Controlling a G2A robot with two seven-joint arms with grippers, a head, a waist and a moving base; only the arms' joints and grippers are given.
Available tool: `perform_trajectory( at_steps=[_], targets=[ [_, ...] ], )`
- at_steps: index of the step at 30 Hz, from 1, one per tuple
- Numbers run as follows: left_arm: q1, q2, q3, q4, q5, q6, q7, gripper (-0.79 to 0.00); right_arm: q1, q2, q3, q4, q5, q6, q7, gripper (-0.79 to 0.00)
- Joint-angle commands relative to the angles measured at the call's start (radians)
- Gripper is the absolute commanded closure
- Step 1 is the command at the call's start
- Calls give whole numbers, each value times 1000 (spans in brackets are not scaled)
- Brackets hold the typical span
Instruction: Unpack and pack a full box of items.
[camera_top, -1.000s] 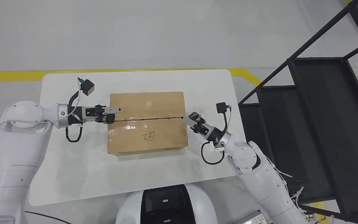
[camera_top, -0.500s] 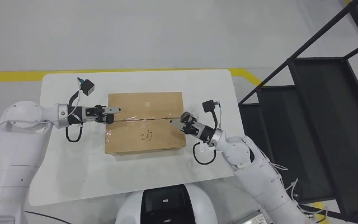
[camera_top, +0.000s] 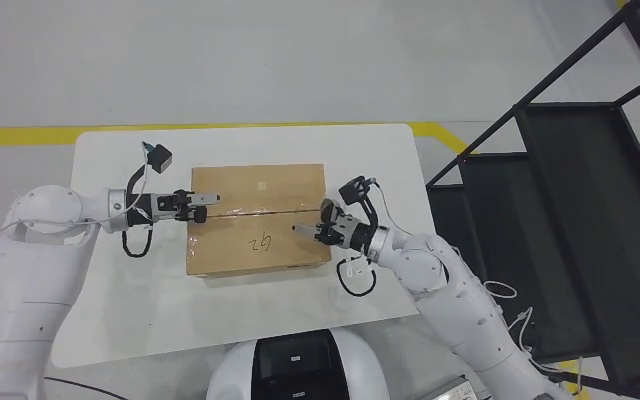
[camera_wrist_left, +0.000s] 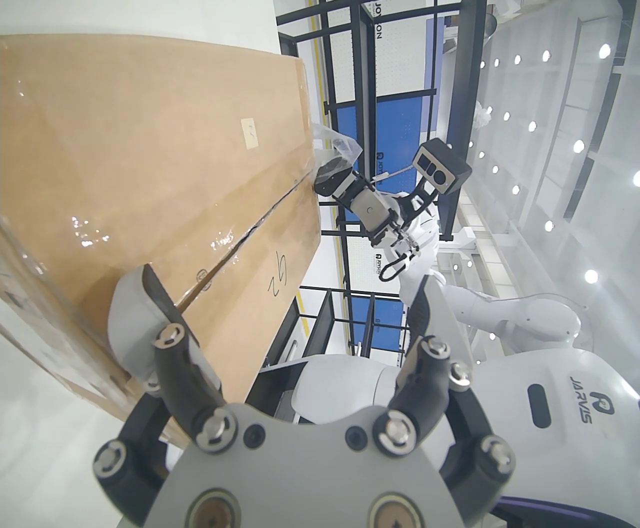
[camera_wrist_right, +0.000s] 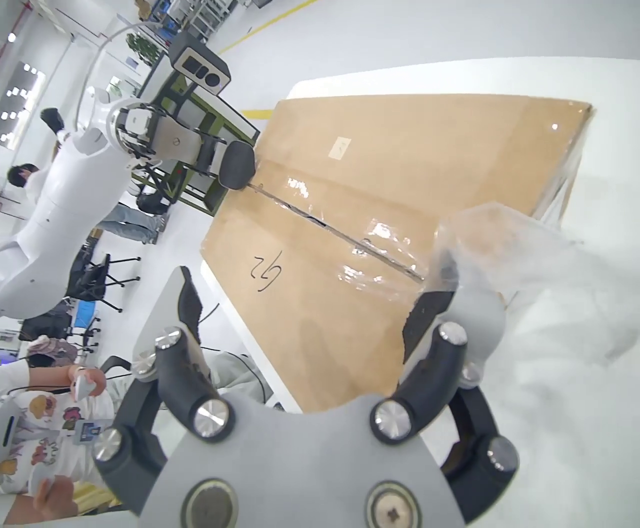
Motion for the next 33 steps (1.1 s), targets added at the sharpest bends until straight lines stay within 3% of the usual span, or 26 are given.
perform_trajectory(
  at_steps=[1,9,24,28,33],
  targets=[
    [1,1,0,-2,-2,0,0,-785,-8,2,8,-21,-25,12,-8,-785],
    [2,5,1,-10,-5,1,1,-785,-78,14,74,-129,-119,158,-3,-785],
    [1,9,11,-8,-15,-2,6,-785,-260,37,249,-283,-159,307,6,-785],
    [1,9,14,-5,-19,-6,6,-785,-284,35,257,-262,27,233,23,-785],
    [0,10,18,-6,-20,-7,7,-785,-222,27,211,-124,189,149,50,-785]
  ],
)
